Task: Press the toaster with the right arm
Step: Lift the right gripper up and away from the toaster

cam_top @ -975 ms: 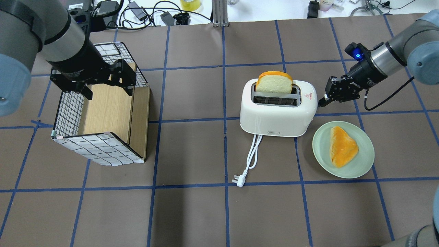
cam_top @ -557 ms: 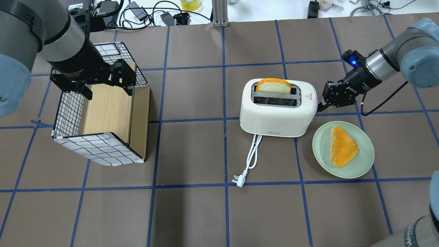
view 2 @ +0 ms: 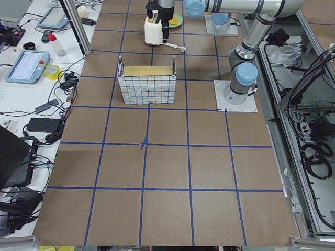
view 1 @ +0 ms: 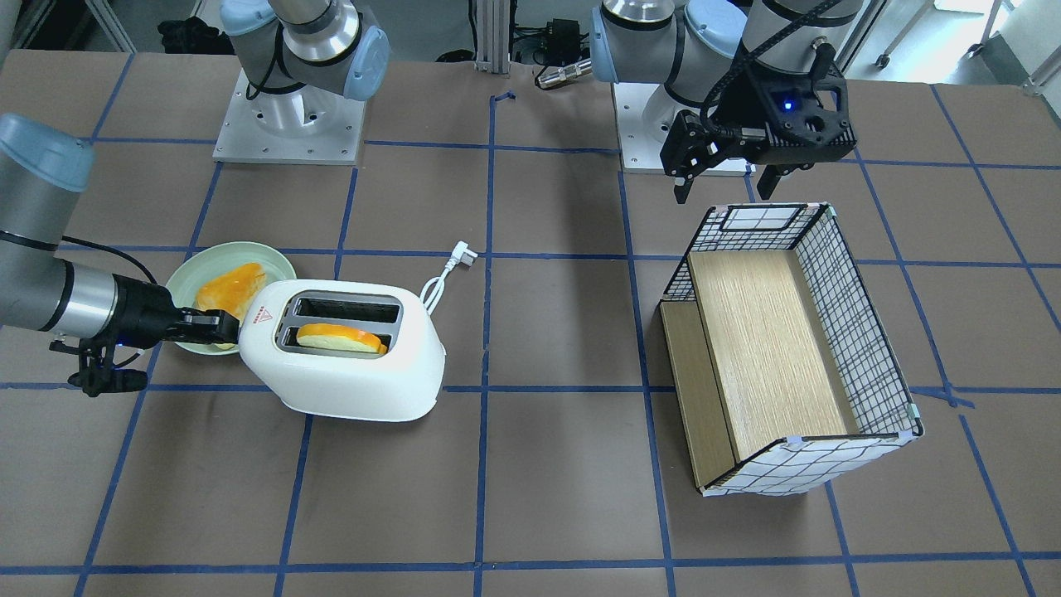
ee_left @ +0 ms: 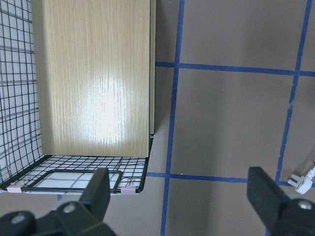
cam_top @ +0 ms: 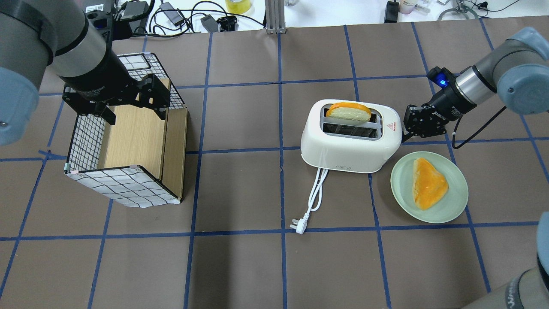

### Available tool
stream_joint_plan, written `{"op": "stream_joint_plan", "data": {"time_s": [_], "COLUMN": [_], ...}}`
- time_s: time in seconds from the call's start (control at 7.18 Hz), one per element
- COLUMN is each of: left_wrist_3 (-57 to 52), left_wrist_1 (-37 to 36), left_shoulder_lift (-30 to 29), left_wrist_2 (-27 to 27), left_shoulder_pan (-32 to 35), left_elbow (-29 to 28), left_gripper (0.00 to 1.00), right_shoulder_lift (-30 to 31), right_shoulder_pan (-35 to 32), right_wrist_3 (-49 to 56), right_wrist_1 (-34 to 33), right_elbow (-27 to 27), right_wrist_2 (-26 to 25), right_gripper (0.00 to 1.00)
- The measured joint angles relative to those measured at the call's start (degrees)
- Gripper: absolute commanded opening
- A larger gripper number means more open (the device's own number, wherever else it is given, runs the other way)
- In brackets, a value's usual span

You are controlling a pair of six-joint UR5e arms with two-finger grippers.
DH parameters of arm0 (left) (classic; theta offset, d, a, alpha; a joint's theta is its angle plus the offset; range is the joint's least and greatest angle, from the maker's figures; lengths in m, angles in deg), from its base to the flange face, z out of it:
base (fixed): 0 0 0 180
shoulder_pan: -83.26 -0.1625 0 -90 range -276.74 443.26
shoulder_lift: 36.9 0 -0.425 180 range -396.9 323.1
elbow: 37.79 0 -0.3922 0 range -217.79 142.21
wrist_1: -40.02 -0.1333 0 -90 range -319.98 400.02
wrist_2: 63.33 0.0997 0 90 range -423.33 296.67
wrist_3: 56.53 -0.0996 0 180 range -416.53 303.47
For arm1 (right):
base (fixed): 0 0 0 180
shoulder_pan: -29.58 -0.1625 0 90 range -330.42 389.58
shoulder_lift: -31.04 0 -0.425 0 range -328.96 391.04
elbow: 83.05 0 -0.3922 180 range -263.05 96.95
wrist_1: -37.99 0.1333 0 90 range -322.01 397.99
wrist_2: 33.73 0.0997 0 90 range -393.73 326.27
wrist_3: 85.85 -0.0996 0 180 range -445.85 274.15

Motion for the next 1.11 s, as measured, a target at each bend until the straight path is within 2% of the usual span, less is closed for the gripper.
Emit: {"op": "stream_joint_plan", "data": {"time_s": [0.28, 0.42, 0.56, 0.7, 0.84, 0.97, 1.11], "left_wrist_3": [0.00, 0.00, 0.00, 0.00, 0.00, 0.00, 0.00], "left_wrist_1": [0.00, 0.00, 0.00, 0.00, 0.00, 0.00, 0.00], "left_shoulder_lift": [0.00, -0.01, -0.03, -0.02, -0.01, 0.00, 0.00], "left_wrist_2": [0.00, 0.00, 0.00, 0.00, 0.00, 0.00, 0.00], "left_shoulder_pan": [0.00, 0.00, 0.00, 0.00, 0.00, 0.00, 0.00], "left_elbow": [0.00, 0.00, 0.00, 0.00, 0.00, 0.00, 0.00], "left_gripper": [1.00, 1.00, 1.00, 1.00, 1.00, 1.00, 1.00], "right_shoulder_lift": [2.65, 3.54, 5.15, 7.71, 10.11, 11.57, 12.51], "right_shoulder_pan": [-0.12, -0.20, -0.32, -0.48, -0.63, -0.86, -1.46], "right_wrist_3": [-4.85, -5.87, -6.63, -7.52, -8.14, -8.36, -8.44], "right_wrist_1": [0.54, 0.91, 1.13, 0.96, 0.59, 0.42, 0.46], "right_elbow": [2.15, 3.12, 3.75, 4.16, 4.91, 6.35, 8.39], "right_wrist_2": [-2.66, -3.00, -3.61, -5.18, -7.55, -10.27, -12.98], "right_gripper": [0.06, 0.16, 0.33, 0.61, 0.94, 1.00, 1.00]}}
